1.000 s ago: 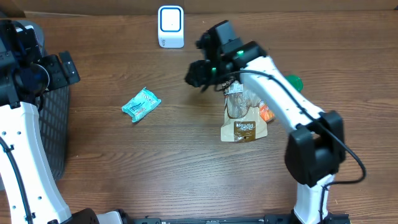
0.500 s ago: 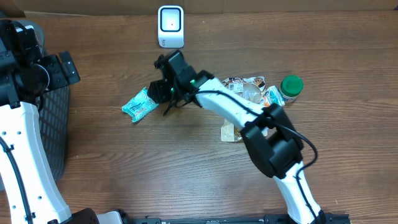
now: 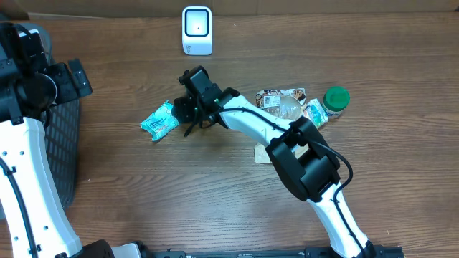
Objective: Scan the item barcode
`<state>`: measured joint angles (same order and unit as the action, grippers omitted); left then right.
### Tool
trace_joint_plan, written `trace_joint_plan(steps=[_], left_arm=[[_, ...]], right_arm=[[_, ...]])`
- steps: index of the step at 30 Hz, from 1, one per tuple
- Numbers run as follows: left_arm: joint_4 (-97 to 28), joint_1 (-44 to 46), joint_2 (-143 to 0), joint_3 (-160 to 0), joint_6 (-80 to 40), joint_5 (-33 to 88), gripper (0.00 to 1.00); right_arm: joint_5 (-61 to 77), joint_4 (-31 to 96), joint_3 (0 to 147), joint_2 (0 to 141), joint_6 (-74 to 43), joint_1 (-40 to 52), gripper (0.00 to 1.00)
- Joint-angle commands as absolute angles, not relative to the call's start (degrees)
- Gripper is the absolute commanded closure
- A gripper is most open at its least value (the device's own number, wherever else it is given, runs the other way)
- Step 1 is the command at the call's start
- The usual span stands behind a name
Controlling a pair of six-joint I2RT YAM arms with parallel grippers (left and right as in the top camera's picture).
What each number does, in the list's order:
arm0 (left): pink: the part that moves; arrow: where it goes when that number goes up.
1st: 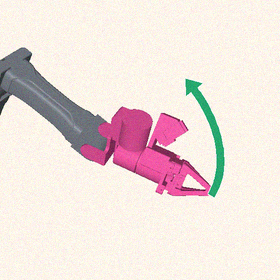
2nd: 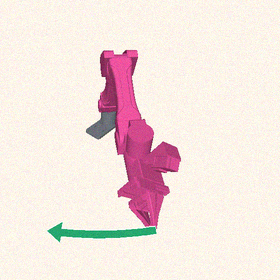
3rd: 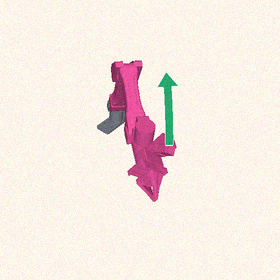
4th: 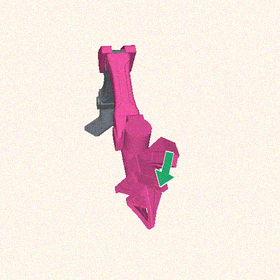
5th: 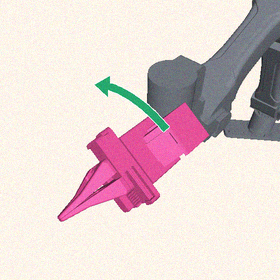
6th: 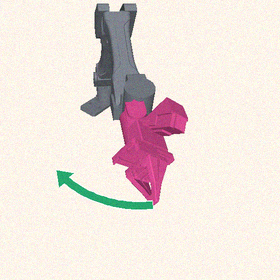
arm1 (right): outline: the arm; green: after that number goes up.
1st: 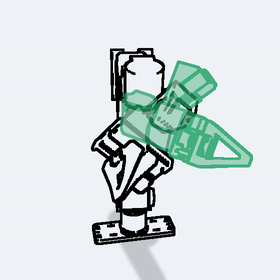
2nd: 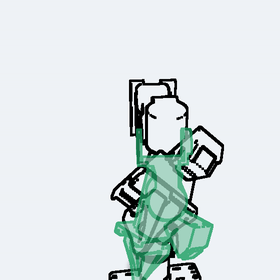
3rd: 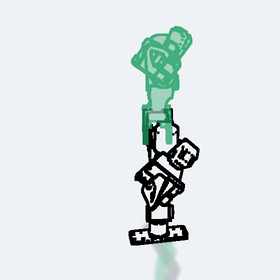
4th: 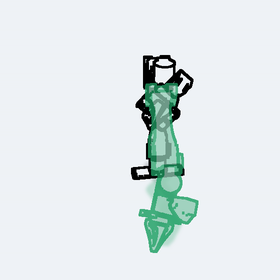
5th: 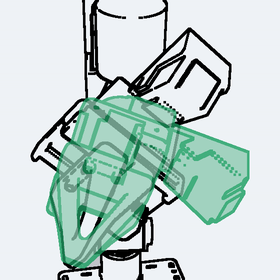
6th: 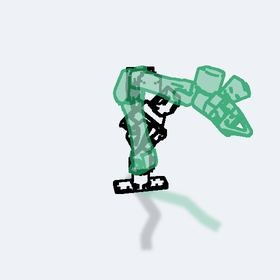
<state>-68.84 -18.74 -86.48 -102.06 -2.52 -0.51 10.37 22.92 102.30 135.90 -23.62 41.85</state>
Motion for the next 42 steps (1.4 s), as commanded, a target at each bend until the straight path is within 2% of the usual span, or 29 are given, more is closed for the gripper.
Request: trace_joint_plan(steps=[1, 6, 9, 15, 18, 22, 31, 42], left_arm=[[-68.79, -18.72, -86.56, -103.24, -1.26, -0.56, 0.00], [-68.79, -18.72, -86.56, -103.24, -1.26, -0.58, 0.00], [-68.79, -18.72, -86.56, -103.24, -1.26, -0.56, 0.01], [-68.79, -18.72, -86.56, -103.24, -1.26, -0.58, 0.01], [-68.79, -18.72, -86.56, -103.24, -1.23, -0.58, 0.00], [-68.79, -18.72, -86.56, -103.24, -1.26, -0.56, 0.00], [-68.79, -18.72, -86.56, -103.24, -1.26, -0.58, 0.00], [-68.79, -18.72, -86.56, -103.24, -1.26, -0.58, 0.00]], right_arm=[[7.14, 22.39, 102.26, 137.91, -24.03, 43.00, 0.43], [6.87, 21.54, 102.26, 139.41, -24.03, 43.44, 0.44], [6.87, 21.19, 102.26, 140.29, -24.03, 43.44, 0.49], [6.83, 21.26, 102.26, 140.55, -24.03, 43.44, 0.78], [6.85, 21.43, 102.26, 140.55, -24.03, 43.44, 0.83], [6.44, 22.02, 102.26, 140.55, -24.03, 43.44, 0.96], [5.48, 25.65, 102.50, 138.65, -24.40, 42.59, 0.96], [-5.54, 48.86, 102.50, 126.48, -25.45, 35.57, 0.96]])
